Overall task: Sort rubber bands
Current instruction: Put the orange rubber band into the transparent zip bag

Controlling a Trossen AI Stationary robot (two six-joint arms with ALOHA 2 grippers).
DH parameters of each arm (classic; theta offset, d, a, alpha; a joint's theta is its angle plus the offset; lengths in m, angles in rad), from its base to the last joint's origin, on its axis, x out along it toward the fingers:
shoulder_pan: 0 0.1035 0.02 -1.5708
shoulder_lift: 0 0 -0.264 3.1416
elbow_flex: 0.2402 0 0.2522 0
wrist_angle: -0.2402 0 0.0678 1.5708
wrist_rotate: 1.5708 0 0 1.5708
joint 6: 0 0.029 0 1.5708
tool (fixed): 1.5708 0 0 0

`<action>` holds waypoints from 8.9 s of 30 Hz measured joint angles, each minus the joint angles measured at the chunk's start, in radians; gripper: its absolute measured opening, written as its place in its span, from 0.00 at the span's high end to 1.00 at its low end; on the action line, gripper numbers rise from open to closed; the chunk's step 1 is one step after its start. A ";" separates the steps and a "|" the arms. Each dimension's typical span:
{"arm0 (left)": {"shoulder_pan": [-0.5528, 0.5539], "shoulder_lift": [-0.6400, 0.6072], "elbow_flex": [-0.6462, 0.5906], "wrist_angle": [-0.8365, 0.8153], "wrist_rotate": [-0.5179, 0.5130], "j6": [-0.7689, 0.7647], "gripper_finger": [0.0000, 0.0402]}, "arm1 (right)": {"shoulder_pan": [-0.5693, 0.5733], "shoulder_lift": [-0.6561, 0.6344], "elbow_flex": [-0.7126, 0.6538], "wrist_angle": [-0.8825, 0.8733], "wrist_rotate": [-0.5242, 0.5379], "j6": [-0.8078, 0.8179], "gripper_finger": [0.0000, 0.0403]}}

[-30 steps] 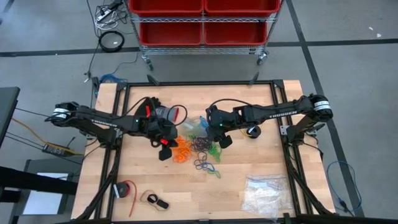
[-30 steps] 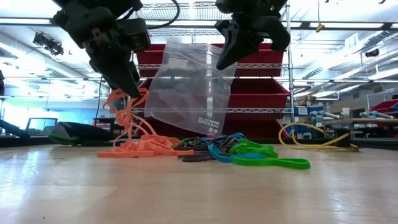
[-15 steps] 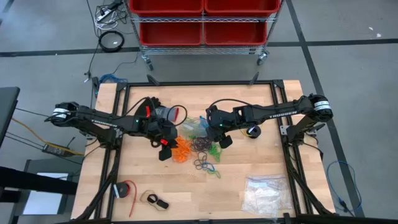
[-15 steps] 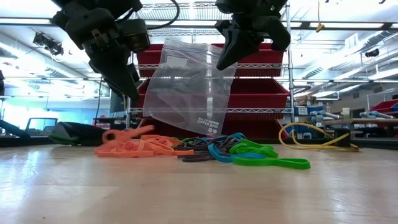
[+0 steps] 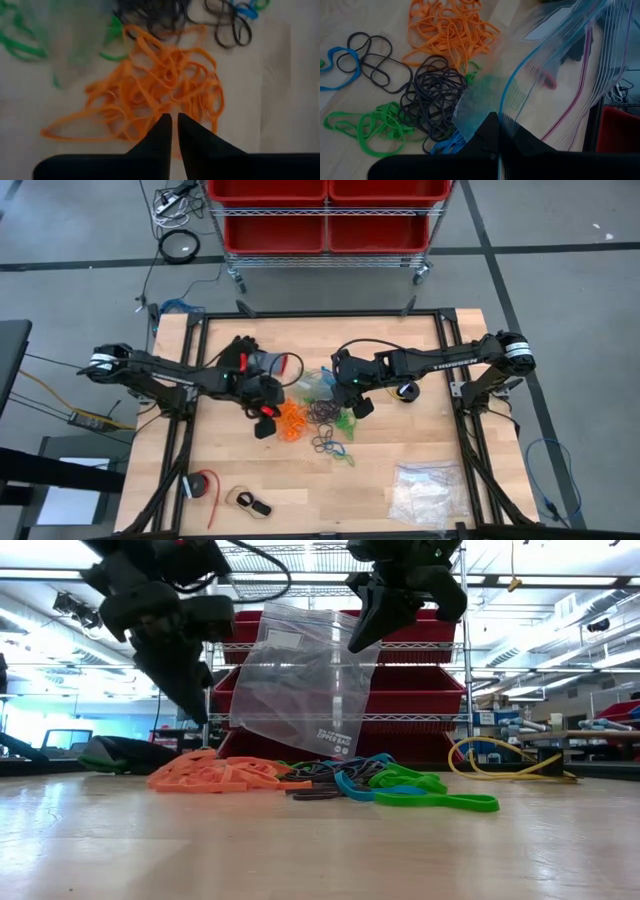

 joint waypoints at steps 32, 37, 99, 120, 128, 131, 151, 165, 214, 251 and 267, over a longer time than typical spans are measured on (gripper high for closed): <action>-0.033 0.048 0.110 0.050 -0.141 0.086 0.98 | 0.000 -0.001 0.000 -0.002 0.000 0.012 1.00; -0.034 0.047 0.110 0.064 -0.143 0.038 0.96 | 0.000 -0.001 0.000 -0.001 0.000 0.020 1.00; -0.107 0.055 -0.080 0.119 -0.189 -0.071 0.62 | -0.005 -0.001 0.000 -0.026 -0.008 0.053 1.00; -0.120 0.095 -0.170 0.327 -0.252 -0.077 0.93 | -0.010 -0.001 0.000 -0.160 0.027 0.073 1.00; -0.120 0.074 -0.140 0.317 -0.230 -0.064 0.99 | -0.010 -0.001 0.000 -0.159 0.026 0.086 1.00; -0.120 0.037 -0.111 0.281 -0.239 -0.041 0.99 | -0.010 -0.001 0.000 -0.161 0.026 0.091 1.00; -0.111 -0.263 0.068 0.229 -0.393 0.195 1.00 | -0.009 -0.001 0.000 -0.082 -0.037 0.081 1.00; 0.058 -0.134 0.068 0.716 -0.160 0.312 1.00 | -0.002 -0.001 0.000 -0.046 -0.036 0.045 1.00; 0.106 0.037 0.183 0.593 -0.098 0.342 1.00 | -0.002 -0.001 0.000 -0.033 -0.034 0.052 1.00; 0.047 0.038 0.182 0.505 -0.215 0.427 1.00 | -0.002 -0.001 0.000 -0.024 -0.052 0.054 1.00; 0.001 0.038 0.182 0.405 -0.215 0.420 0.98 | -0.002 -0.001 0.000 -0.016 -0.054 0.054 1.00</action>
